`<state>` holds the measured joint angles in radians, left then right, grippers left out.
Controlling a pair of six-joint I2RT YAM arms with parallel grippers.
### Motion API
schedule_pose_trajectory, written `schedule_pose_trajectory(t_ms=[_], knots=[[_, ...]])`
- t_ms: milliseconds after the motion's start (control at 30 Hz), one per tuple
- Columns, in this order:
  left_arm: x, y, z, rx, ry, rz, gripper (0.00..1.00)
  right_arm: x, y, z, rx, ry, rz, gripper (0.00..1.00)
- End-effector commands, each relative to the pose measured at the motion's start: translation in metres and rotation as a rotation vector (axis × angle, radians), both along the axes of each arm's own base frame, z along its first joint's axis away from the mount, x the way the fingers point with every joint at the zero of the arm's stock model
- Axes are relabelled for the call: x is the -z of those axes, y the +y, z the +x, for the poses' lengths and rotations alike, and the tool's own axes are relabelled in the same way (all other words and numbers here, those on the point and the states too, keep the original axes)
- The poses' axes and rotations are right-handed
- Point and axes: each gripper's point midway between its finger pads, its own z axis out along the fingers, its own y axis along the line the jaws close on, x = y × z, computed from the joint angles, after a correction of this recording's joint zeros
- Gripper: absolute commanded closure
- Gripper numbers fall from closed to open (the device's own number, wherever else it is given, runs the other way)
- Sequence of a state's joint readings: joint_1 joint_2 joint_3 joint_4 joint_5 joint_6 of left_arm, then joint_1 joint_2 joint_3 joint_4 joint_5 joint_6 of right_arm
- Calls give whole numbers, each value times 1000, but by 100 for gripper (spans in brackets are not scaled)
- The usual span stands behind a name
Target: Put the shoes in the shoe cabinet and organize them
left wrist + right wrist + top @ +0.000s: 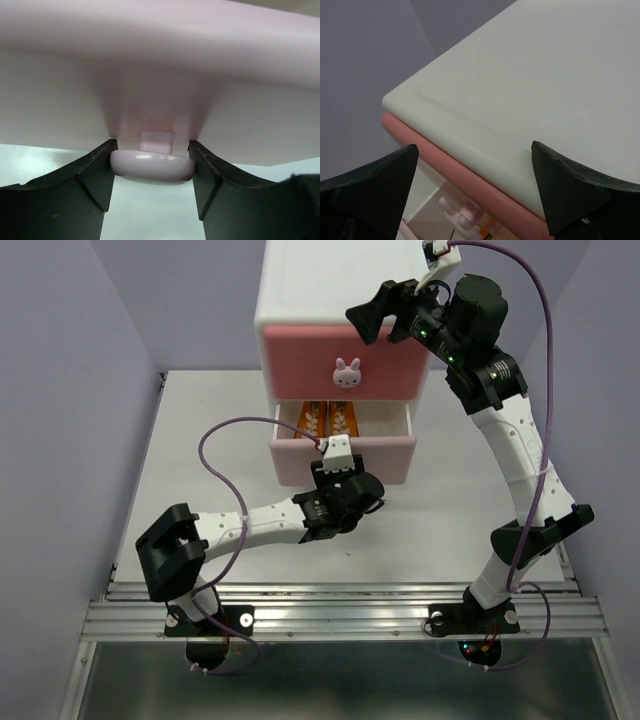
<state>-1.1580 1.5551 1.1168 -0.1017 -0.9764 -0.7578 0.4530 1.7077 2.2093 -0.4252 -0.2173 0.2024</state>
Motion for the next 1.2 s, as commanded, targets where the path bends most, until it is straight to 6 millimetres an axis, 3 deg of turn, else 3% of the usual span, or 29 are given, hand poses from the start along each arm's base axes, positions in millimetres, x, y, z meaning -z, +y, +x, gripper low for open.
schedule_pose_trajectory(t_ms=[0,67,133,167,233,400,533,667,700,867,933,967,1000,1100,1167], knots=[[-48,13,61,-189,-204,-113,78,90,9,9,-9,290,-78,0],[-43,16,81,-210,-225,-80,78,91,10,9,-10,292,-79,0],[-52,22,105,-250,-251,-108,77,93,10,10,-10,294,-82,0],[-41,22,115,-262,-240,-88,77,93,10,10,-10,296,-83,0],[-42,23,129,-283,-246,-87,74,95,10,10,-10,296,-84,0],[-37,33,152,-299,-250,-76,48,97,7,8,-2,295,-95,0],[-41,33,158,-296,-255,-50,37,95,5,7,6,290,-94,0],[-48,40,149,-278,-254,-50,29,92,3,6,12,289,-86,0],[-63,43,143,-268,-268,-77,27,91,3,6,14,288,-84,0],[-81,54,109,-240,-226,-67,16,76,2,11,36,251,-58,0],[-87,62,93,-229,-195,-59,12,63,3,16,40,218,-30,0],[-99,62,85,-213,-198,-105,1,60,4,19,47,211,-15,0],[-94,66,77,-202,-165,-79,1,46,3,20,54,177,8,0],[-107,74,58,-182,-89,-132,1,25,-3,30,107,122,40,0],[-134,76,50,-166,-73,-204,1,-3,-18,37,198,43,79,0]])
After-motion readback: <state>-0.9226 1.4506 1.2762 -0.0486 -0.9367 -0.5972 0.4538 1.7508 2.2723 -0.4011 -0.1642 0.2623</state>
